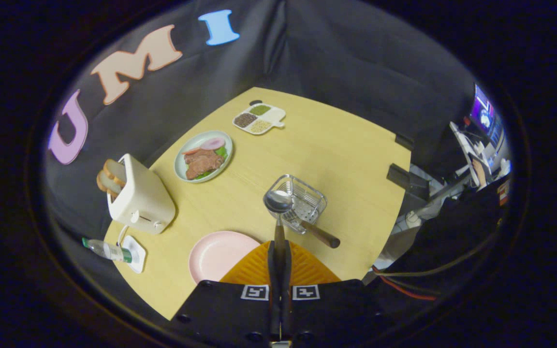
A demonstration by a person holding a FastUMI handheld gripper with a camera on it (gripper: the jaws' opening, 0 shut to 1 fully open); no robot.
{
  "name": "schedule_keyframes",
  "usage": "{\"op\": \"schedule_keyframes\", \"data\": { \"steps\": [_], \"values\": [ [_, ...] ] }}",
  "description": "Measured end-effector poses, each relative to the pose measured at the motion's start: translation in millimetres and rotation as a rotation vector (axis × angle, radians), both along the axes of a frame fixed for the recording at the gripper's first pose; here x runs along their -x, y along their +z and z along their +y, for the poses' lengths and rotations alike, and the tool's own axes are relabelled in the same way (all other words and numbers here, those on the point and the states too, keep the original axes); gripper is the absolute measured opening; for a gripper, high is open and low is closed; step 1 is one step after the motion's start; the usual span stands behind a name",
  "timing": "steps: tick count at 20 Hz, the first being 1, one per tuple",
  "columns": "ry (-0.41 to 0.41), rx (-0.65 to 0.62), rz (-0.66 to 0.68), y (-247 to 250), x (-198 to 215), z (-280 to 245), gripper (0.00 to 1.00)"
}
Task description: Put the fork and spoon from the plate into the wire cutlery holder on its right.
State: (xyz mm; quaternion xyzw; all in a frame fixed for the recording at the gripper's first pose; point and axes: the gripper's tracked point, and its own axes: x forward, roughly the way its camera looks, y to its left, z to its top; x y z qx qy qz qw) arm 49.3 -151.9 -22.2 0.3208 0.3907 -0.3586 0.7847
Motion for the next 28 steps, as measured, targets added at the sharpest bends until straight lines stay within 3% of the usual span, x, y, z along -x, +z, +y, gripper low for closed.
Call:
{"op": "schedule_keyframes", "data": {
  "steps": [10,17,21,28],
  "values": [
    [-0.027,-0.179,0.151,-37.5,-15.4,-25.8,0.06],
    [0.000,-0.170,0.157,-35.0,-17.3,-42.6,0.16],
    [0.047,-0.130,0.106,-22.1,-23.8,-41.3,1.00],
    [0.133,-0.084,0.081,-9.8,-13.1,-19.9,1.00]
  ]
}}
